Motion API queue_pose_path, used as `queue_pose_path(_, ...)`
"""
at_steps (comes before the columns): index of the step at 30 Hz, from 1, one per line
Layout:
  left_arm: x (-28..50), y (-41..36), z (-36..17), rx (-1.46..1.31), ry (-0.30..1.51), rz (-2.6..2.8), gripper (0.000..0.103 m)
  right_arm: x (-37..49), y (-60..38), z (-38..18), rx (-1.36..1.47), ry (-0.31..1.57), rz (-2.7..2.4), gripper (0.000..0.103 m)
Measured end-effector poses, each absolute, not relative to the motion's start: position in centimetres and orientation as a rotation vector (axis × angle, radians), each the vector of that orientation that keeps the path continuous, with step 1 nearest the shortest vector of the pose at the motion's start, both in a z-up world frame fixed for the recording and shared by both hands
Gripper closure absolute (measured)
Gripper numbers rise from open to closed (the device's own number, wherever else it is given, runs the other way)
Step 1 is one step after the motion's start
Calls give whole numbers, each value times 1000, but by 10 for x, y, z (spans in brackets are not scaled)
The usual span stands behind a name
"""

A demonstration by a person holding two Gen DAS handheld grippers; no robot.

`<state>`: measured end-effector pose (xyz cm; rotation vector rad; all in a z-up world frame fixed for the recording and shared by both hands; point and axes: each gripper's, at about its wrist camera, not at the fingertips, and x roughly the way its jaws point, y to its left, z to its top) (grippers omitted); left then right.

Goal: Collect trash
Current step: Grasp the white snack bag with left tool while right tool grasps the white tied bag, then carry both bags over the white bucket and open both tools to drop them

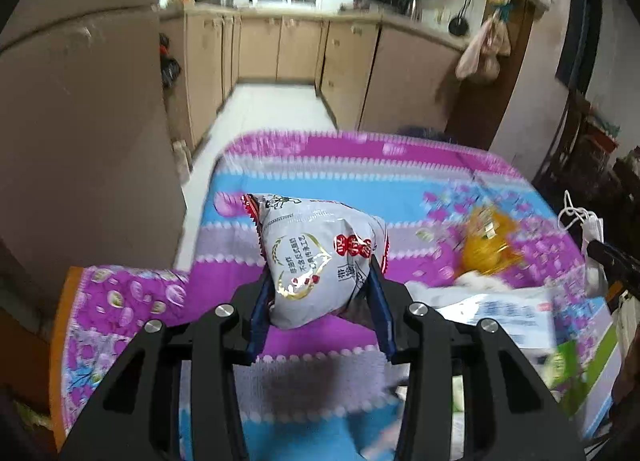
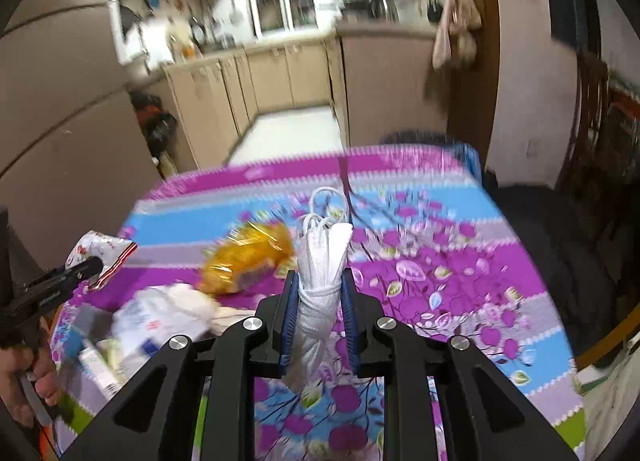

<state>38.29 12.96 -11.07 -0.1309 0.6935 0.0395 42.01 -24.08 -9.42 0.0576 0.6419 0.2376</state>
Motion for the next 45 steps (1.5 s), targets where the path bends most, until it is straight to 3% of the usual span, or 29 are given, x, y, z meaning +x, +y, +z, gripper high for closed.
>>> queue_pose_path(7, 309, 83, -52, -72, 518, 40, 62, 332, -230, -51, 42, 446, 276, 81)
queue_pose_path(18, 233, 38, -14, -77, 390, 28, 62, 234, -228, -14, 28, 297, 315, 81)
queue_pose_path(32, 215, -5, 5, -63, 369, -49, 62, 195, -276, 15, 54, 263, 254, 81)
queue_pose_path(45, 228, -135, 32, -17, 351, -332, 62, 166, -405, 36, 71, 290, 12, 81)
